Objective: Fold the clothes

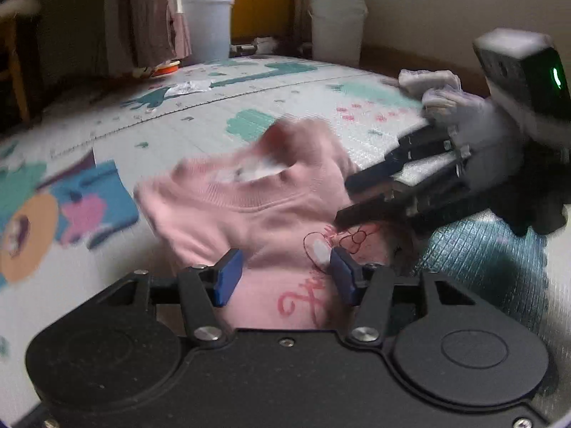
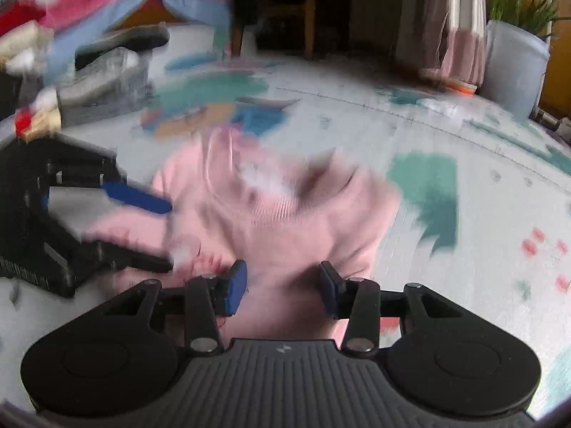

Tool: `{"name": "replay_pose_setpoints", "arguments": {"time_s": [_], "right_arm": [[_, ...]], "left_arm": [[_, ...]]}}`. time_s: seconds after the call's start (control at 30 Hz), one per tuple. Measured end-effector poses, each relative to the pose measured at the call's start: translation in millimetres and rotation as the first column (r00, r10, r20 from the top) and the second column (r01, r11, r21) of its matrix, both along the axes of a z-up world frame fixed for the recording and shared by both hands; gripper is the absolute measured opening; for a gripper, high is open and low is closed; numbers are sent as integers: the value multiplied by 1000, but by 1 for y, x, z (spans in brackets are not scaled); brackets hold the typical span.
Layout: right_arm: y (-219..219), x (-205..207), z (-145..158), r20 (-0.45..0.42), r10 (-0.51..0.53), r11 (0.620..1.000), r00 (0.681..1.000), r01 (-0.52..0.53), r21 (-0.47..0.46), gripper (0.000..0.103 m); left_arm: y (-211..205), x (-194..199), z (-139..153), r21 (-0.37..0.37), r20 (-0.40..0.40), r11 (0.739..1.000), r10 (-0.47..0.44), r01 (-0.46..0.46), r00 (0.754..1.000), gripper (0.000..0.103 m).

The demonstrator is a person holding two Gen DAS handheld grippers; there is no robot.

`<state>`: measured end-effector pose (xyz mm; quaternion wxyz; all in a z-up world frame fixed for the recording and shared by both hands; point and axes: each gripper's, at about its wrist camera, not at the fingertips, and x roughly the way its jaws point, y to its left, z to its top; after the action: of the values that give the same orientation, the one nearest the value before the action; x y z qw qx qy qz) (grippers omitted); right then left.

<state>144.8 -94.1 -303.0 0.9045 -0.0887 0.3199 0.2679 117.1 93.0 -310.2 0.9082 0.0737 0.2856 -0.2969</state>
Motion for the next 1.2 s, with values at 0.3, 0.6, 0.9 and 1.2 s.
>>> {"name": "replay_pose_setpoints", "arguments": {"time_s": [0.3,0.6,0.9,1.2], "right_arm": [[20,-32,13,45,20,997,999,-17,-71,46],[20,-61,23,0,-120,993,993,120,-9,46],[13,-52,25,25,-219,975,975,218,53,44],[20,34,40,124,-126,991,984,129,-19,47]], "left_arm": [[-11,-11,3,56,16,998,-11,11,1000,55],[-8,-27,1,26,7,999,-18,17,1000,56],[-1,-13,31,-15,100,1000,25,-24,995,57],[-5,67,18,39,23,999,-18,17,1000,57]]}}
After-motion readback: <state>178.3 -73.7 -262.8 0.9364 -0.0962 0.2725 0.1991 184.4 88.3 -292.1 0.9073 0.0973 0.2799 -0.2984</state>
